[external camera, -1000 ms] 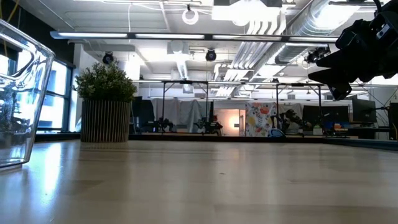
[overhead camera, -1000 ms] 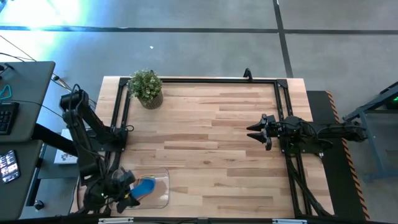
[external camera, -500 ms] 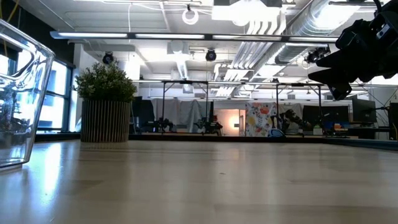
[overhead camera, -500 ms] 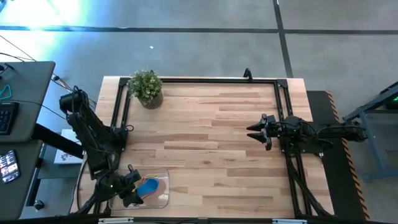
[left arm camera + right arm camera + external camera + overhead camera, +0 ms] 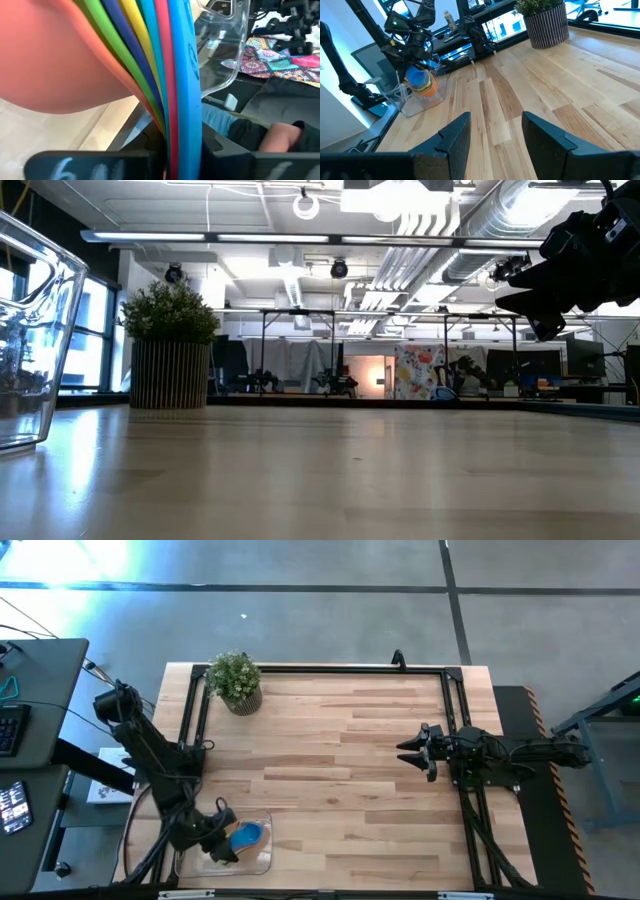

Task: Nest measuring cups in basket
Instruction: Put the stacked measuring cups into the transparent bin

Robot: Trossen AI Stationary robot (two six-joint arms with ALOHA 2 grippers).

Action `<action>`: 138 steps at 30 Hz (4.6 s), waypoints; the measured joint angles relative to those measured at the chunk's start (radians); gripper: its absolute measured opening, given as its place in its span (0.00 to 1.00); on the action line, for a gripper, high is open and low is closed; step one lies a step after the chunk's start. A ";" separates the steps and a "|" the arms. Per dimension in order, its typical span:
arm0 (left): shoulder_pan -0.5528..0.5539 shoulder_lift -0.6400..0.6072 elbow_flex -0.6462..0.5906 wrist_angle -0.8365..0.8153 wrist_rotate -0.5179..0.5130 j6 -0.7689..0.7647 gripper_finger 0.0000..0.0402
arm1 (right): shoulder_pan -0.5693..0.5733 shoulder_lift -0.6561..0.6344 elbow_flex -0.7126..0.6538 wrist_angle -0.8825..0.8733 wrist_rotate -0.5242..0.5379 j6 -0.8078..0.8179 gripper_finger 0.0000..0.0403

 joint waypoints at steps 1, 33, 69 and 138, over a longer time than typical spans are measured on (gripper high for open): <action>0.002 0.000 -0.008 0.014 0.001 0.001 0.10 | 0.000 0.000 0.000 0.000 0.000 0.000 0.42; 0.012 0.000 -0.013 -0.047 0.041 -0.023 0.34 | 0.000 0.000 0.000 0.000 0.000 0.000 0.42; -0.009 0.000 0.024 -0.042 0.149 -0.214 0.58 | 0.000 0.000 0.000 0.000 0.000 0.000 0.42; 0.014 0.033 0.352 -0.936 0.304 -0.394 0.57 | 0.000 0.000 0.000 0.000 0.000 0.000 0.42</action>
